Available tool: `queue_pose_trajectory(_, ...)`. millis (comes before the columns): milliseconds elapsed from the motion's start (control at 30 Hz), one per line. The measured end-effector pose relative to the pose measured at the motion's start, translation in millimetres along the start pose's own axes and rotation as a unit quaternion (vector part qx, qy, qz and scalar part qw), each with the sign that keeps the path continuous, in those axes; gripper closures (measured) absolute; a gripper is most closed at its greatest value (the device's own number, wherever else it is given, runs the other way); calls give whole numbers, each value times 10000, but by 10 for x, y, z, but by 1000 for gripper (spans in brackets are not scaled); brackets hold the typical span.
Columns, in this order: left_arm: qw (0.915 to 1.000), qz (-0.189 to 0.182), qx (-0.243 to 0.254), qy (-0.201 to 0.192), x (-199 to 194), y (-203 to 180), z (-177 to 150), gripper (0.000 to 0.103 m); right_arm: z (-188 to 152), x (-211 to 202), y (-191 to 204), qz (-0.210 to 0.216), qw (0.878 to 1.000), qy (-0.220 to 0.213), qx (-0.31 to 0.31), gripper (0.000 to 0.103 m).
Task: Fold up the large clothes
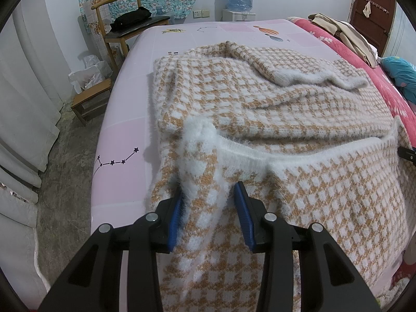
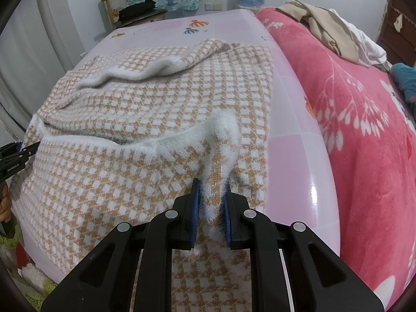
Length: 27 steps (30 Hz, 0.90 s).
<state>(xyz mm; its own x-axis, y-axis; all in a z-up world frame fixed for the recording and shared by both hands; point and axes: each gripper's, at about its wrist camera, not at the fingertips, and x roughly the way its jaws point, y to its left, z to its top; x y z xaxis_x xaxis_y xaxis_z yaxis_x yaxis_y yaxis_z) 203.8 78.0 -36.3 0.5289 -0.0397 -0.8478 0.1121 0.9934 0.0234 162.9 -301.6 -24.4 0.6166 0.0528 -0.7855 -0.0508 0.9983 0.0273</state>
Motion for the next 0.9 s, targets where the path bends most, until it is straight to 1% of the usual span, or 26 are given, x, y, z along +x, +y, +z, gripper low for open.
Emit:
queue_pose_trajectory(67, 10000, 2, -2, 0, 7, 57, 17, 65, 0, -1, -1, 0, 10000, -1, -8, 88)
queue_pose_trajectory(167, 10000, 5, -2, 0, -2, -6, -2, 65, 4, 1, -9, 4, 10000, 0, -16, 88)
queue_pose_trajectory(200, 10000, 5, -1, -1, 7, 58, 16, 65, 4, 0, -7, 5, 10000, 1, -15, 88)
queue_pose_trajectory(233, 10000, 7, -2, -1, -1, -2, -1, 65, 4, 0, -7, 4, 10000, 1, -14, 88)
queue_pose_trajectory(300, 10000, 11, -1, 0, 7, 57, 18, 65, 3, -1, -4, 1, 10000, 0, -15, 88)
queue_pose_trajectory(467, 10000, 15, -1, -1, 2, 14, 5, 65, 3, 0, -5, 2, 10000, -2, -12, 88)
queue_pose_trajectory(600, 10000, 22, 1, -3, 12, 88, 27, 65, 2, 2, -6, 1, 10000, -3, -16, 88)
queue_pose_trajectory(633, 10000, 22, -1, -3, 5, 37, 13, 65, 0, 1, -3, 1, 10000, -4, -15, 88)
queue_pose_trajectory(667, 10000, 23, -2, -3, 13, 90, 29, 65, 0, 4, -6, 2, 10000, -5, -12, 88)
queue_pose_trajectory(700, 10000, 24, -1, -3, 6, 41, 15, 65, -2, 4, -4, 3, 10000, -5, -11, 88)
queue_pose_trajectory(767, 10000, 27, 2, -4, 12, 89, 30, 65, -3, 3, 0, 1, 10000, -7, -11, 88)
queue_pose_trajectory(800, 10000, 27, 1, -3, 6, 35, 14, 65, -1, 4, -5, 1, 10000, -7, -14, 87)
queue_pose_trajectory(867, 10000, 28, 2, -2, 13, 87, 29, 65, -1, 5, -8, 3, 10000, -6, -15, 87)
queue_pose_trajectory(900, 10000, 29, 2, -3, 6, 39, 15, 65, 0, 4, -9, 4, 10000, -6, -15, 87)
